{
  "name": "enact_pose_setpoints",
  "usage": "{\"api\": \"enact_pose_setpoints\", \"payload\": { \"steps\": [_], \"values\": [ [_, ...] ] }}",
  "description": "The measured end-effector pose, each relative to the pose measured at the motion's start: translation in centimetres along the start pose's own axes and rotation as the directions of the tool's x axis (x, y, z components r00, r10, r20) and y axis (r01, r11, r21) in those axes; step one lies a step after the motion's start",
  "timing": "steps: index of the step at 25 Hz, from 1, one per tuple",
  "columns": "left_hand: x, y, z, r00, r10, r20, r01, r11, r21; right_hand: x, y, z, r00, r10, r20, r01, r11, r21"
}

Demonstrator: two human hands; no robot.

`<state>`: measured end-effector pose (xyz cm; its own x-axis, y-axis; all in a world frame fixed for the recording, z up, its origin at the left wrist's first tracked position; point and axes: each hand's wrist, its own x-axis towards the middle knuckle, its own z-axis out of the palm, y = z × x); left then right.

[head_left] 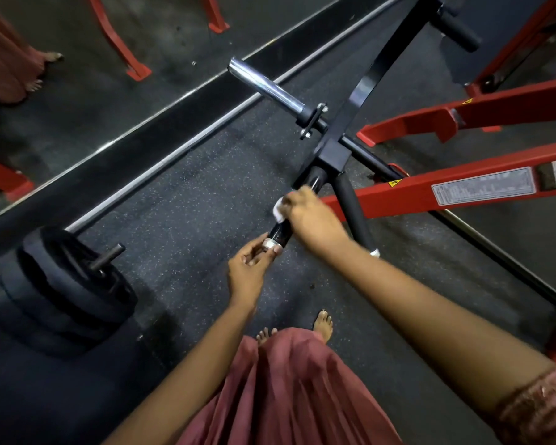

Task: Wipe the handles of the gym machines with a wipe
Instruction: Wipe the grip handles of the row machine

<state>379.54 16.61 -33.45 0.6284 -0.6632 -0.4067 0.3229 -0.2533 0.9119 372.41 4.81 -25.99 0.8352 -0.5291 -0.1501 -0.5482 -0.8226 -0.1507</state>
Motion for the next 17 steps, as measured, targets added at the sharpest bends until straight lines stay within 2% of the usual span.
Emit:
{"api": "enact_pose_setpoints", "payload": {
  "steps": [3,5,9,13,15,17],
  "values": [
    [-0.1,0.0,-0.1,1.0,0.002,-0.003,-0.002,1.0,0.014,2.6,4.4,-1.5,0.972,0.229,-0.043,-0.232,0.97,-0.078],
    [-0.1,0.0,-0.2,1.0,-0.004,-0.003,0.004,1.0,0.016,2.9,4.3,-1.1,0.96,0.275,-0.044,-0.278,0.956,-0.095],
    [0.1,0.0,-0.2,1.0,0.001,0.003,-0.001,1.0,0.016,0.6,0.6,1.5,0.971,0.222,-0.084,-0.22,0.975,0.028],
    [0.3,-0.1,-0.3,1.0,-0.008,0.013,0.008,1.0,0.03,-3.4,-3.6,4.6,0.964,0.198,-0.176,-0.129,0.931,0.34],
    [0.3,-0.1,-0.4,1.0,-0.003,0.026,0.002,0.999,0.04,-4.4,-4.0,5.3,0.914,0.27,-0.303,-0.081,0.853,0.516],
    [0.3,0.1,-0.5,0.999,-0.001,0.035,-0.001,0.999,0.053,-3.7,-1.8,5.0,0.768,0.502,-0.398,-0.14,0.738,0.659]
  ]
}}
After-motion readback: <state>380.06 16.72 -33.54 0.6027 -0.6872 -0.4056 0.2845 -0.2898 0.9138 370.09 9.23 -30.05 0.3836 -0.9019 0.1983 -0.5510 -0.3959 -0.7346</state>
